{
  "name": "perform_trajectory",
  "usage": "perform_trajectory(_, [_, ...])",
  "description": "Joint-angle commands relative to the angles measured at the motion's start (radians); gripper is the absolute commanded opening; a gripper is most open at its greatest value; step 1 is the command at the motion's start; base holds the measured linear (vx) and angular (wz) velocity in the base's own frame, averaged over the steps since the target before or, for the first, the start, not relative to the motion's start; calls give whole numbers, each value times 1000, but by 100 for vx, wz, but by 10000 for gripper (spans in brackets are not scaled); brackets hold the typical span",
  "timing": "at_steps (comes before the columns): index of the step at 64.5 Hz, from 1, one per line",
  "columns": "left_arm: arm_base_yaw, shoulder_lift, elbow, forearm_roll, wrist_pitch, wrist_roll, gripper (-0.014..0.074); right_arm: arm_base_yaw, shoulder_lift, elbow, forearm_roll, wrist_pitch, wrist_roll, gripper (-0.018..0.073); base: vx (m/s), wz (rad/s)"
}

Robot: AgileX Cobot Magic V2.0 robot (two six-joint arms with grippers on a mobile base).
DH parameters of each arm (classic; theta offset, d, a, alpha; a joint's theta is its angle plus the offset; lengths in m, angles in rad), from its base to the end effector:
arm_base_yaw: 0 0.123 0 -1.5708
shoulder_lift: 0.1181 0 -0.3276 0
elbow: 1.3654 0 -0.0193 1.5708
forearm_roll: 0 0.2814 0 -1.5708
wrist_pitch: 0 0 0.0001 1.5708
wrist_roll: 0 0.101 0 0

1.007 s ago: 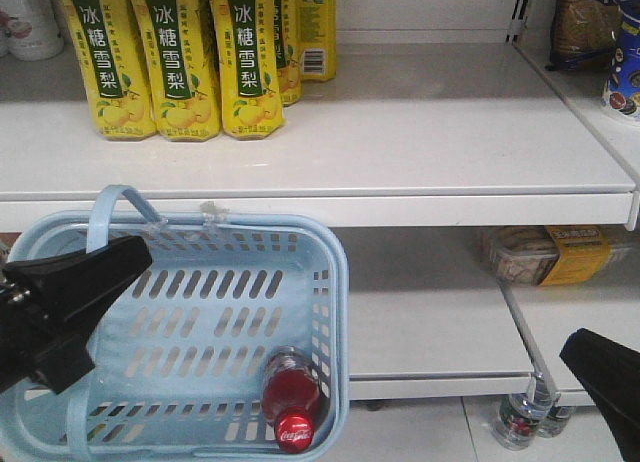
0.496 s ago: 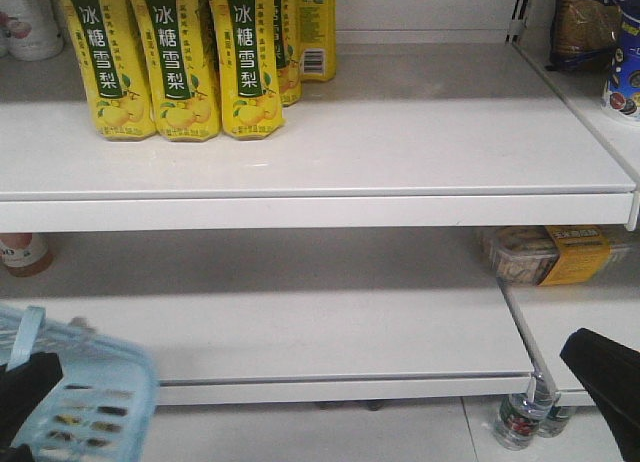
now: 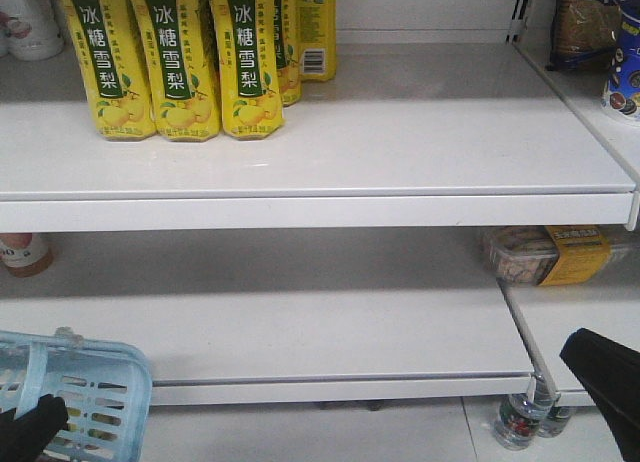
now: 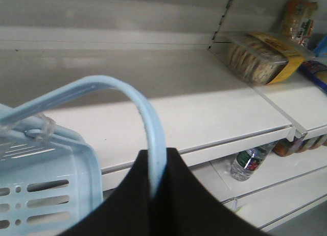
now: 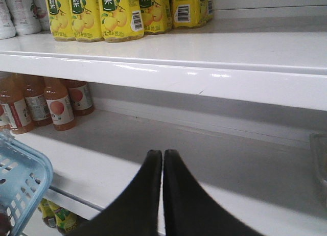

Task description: Place coke in basket with both arms

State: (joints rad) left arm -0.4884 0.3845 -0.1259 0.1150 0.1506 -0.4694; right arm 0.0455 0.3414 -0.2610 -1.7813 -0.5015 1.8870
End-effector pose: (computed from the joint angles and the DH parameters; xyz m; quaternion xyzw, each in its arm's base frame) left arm 0.0797 -0.0403 0.2199 0.0487 0.8095 -0.2333 0.5365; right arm 0.0741 0.0508 0.2800 -0.1504 0.7243 0.2197 0.6360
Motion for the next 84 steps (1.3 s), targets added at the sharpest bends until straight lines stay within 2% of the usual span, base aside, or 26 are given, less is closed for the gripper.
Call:
perform_trajectory(1, [-2, 3, 10, 14, -127, 34, -6, -5, 6, -28, -13, 22, -4, -5, 0, 0])
perform_trajectory(18, [-2, 0, 101, 11, -232, 29, -6, -5, 6, -28, -13, 20, -4, -5, 0, 0])
perform_trajectory(23, [-2, -25, 111, 7, -231, 3, -6, -5, 6, -28, -13, 20, -4, -5, 0, 0])
perform_trajectory(34, [-2, -150, 161, -47, -221, 2, -6, -5, 6, -28, -13, 20, -4, -5, 0, 0])
perform_trajectory(50, [2, -331, 164, -65, -76, 8, -6, -5, 6, -28, -13, 19, -5, -5, 0, 0])
perform_trajectory(59, [59, -386, 161, -115, -64, 8, -6, -5, 6, -28, -13, 19, -5, -5, 0, 0])
perform_trajectory(72, [172, -412, 160, -115, -44, 10, -6, -5, 6, -28, -13, 19, -5, -5, 0, 0])
perform_trajectory(84, [267, -412, 160, -108, -50, 94, -6, -5, 6, -28, -13, 22, -5, -5, 0, 0])
